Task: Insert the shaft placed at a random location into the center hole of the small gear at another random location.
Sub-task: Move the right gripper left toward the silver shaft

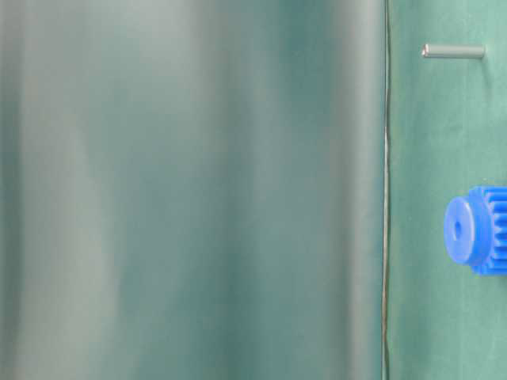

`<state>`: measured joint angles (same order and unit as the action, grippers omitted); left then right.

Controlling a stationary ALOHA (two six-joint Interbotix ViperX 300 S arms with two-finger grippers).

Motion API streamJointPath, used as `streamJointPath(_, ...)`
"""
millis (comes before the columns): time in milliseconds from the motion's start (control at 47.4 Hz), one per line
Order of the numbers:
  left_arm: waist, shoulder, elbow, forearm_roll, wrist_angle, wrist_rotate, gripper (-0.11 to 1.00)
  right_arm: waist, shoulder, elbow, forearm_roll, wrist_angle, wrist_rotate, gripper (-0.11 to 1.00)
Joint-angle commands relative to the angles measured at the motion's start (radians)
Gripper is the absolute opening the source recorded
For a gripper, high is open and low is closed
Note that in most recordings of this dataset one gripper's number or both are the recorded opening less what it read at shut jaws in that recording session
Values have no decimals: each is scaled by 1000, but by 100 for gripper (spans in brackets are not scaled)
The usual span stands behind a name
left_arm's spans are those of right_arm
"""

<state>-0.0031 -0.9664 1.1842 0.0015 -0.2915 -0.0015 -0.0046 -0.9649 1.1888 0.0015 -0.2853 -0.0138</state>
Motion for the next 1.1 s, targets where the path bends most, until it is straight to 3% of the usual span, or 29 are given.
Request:
streamJointPath(0,-2,6,-28,11,17,-5,0,-6,11,-35,-6,-12,-3,1)
streamJointPath(274,-2,6,-28,11,28,-6,0,-31,28,-35,-5,-12,-6,1)
streamJointPath(569,-2,6,-28,11,31,-6,0,-149,143,-17,0,-46,0,2)
streamJointPath(675,-2,6,-28,11,31,-6,0,-172,216,-12,0,-72,0,21)
streamJointPath(907,-2,6,-28,11,31,-5,0,-233,443,-2,-2,-193,-6,86)
streamJointPath(1075,-2,6,-28,12,31,-5,0,-273,627,-5,2,-318,-6,82)
